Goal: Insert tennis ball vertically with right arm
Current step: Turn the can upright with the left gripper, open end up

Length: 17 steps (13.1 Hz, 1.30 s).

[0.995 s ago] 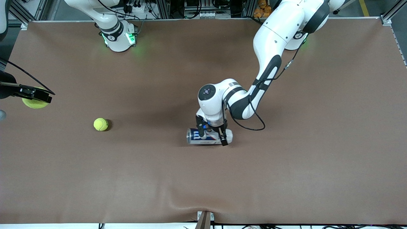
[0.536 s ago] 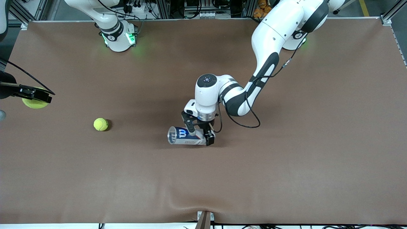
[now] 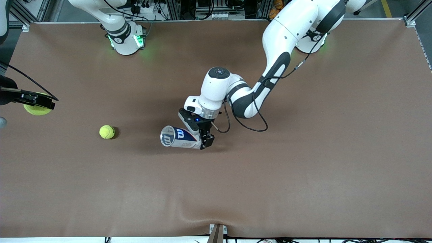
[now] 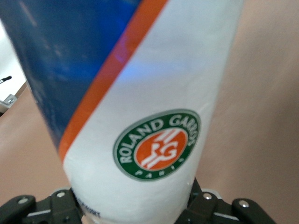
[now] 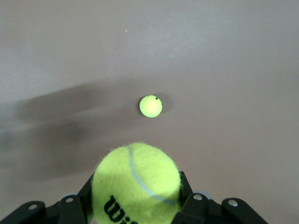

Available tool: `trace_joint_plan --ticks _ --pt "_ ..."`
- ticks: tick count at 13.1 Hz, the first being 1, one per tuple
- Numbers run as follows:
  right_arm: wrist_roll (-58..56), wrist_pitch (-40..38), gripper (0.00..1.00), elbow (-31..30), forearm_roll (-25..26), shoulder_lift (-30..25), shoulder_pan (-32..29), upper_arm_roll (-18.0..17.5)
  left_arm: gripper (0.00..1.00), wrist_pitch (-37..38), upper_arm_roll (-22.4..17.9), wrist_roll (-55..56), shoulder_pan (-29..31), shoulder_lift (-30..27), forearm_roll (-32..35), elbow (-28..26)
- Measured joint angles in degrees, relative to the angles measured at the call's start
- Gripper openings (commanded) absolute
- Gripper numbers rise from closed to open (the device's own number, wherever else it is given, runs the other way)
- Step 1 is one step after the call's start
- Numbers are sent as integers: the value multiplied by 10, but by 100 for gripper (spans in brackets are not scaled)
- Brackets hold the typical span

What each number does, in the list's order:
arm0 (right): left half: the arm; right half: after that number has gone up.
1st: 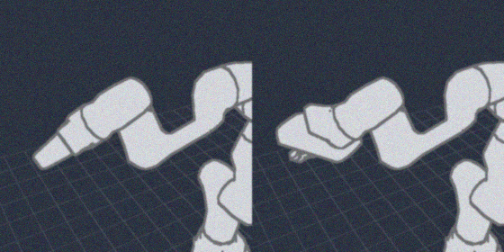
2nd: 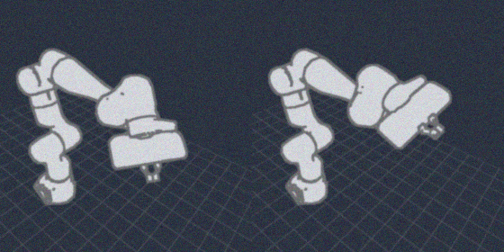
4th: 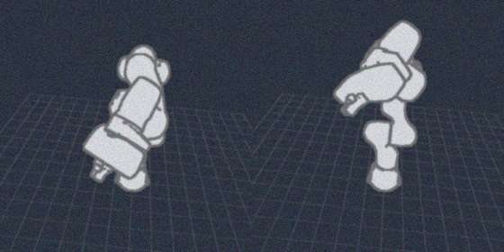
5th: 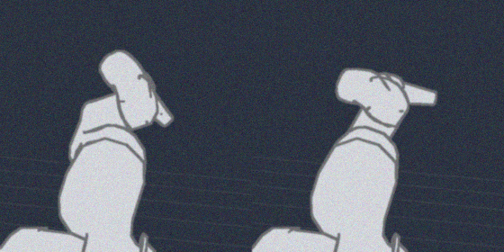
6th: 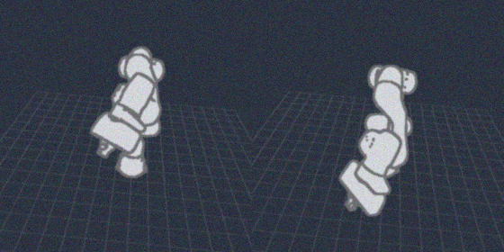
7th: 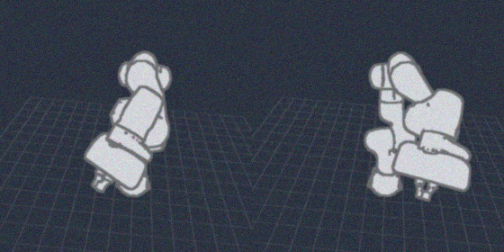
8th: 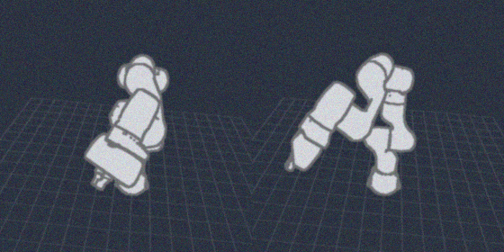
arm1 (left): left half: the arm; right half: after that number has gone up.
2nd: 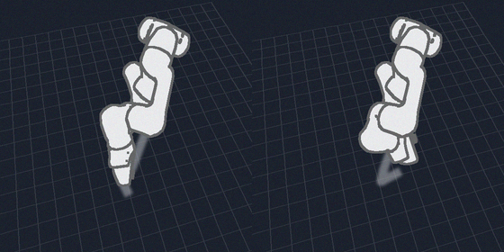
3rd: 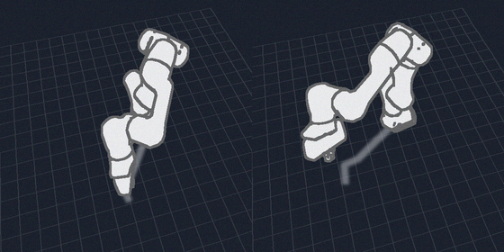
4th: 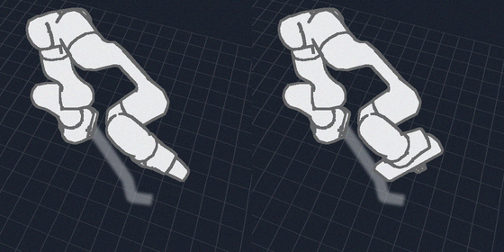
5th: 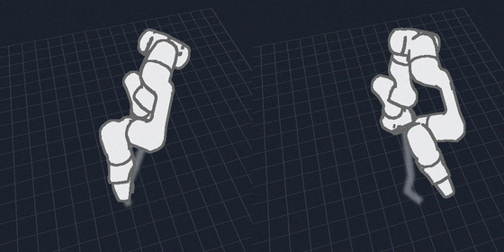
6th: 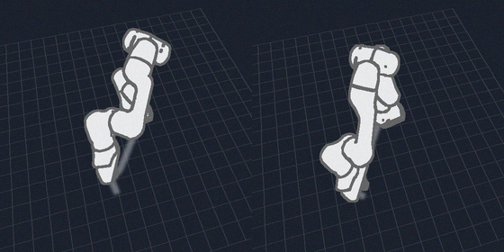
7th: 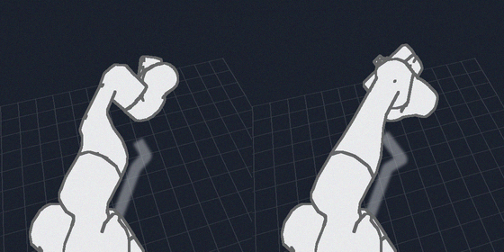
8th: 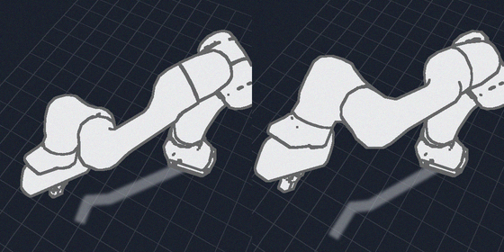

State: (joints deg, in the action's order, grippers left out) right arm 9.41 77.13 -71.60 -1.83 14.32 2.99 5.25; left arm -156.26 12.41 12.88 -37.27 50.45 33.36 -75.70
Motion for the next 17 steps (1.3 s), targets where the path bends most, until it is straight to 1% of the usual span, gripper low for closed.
trace_joint_plan --ticks 4,8,10,13,15,17 --pt "0 0 0 0 0 0 0 0 79 -81 -1 43 -5 12 0 -13" --pt "0 0 0 0 0 1 0 0 79 -118 -4 75 -10 25 0 -15" --pt "0 0 0 0 0 1 0 0 79 -142 -27 95 -26 33 0 -17" --pt "0 0 0 0 0 1 0 0 79 -209 -70 125 -55 58 0 -19" --pt "0 0 0 0 0 1 0 0 79 -231 -82 130 -62 69 0 -19" --pt "0 0 0 0 0 1 0 0 79 -254 -84 131 -63 76 0 -19"
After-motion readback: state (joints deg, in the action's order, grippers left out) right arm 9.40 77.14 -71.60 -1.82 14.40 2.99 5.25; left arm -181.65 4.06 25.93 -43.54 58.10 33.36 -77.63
